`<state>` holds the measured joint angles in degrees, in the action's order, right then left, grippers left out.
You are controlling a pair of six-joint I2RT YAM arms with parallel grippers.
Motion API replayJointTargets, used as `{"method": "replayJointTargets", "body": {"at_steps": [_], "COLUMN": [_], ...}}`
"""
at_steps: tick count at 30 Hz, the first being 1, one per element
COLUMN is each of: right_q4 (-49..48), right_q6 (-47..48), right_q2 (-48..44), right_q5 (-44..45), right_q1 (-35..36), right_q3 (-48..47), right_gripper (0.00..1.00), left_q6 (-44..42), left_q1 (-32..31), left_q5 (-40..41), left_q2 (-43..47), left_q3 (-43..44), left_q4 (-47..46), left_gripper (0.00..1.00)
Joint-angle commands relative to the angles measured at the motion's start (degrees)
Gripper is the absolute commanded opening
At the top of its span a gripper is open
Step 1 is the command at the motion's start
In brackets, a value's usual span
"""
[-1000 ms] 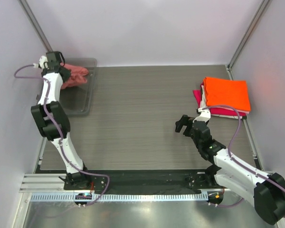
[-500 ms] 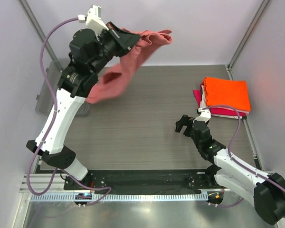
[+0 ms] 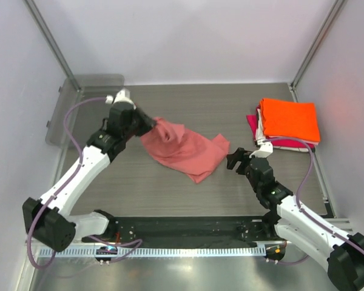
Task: Fold and stack the t-shirts
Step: Move the tshirt to the center of the board, then flatten the tshirt out
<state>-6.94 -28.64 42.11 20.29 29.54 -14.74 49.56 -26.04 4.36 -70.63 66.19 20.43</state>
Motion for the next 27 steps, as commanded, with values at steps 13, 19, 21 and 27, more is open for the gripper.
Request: {"method": "replayJointTargets", "body": {"at_steps": [13,19,21,27], "right_q4": [2.1,9.4,12.8,21.2], "right_q6": [1.2,4.6,5.1,9.4], "right_q2": [24.2,39.0,45.6,62.7], "right_q5": [-4.5,-9.7,-11.0,-10.6], "right_q1": [0.1,0.0,0.0,0.0], "right_q3": [-17.0,-34.9,-41.9,-59.7], "right_gripper": [0.7,0.65,0.64,0.56], "left_q6": [3.6,-0.5,-1.5,-4.5], "left_q1": [5.5,5.5,5.5,5.5], "left_q5": [21.5,18.1,16.8,10.3], "left_q2": [38.3,35.0,31.7,23.8], "left_q3": [-30.9,-26.7,-25.4,-23.0], "left_q4": [7.6,10.9,11.8,11.8], "left_gripper": [0.83,0.93,0.94,0.94]}}
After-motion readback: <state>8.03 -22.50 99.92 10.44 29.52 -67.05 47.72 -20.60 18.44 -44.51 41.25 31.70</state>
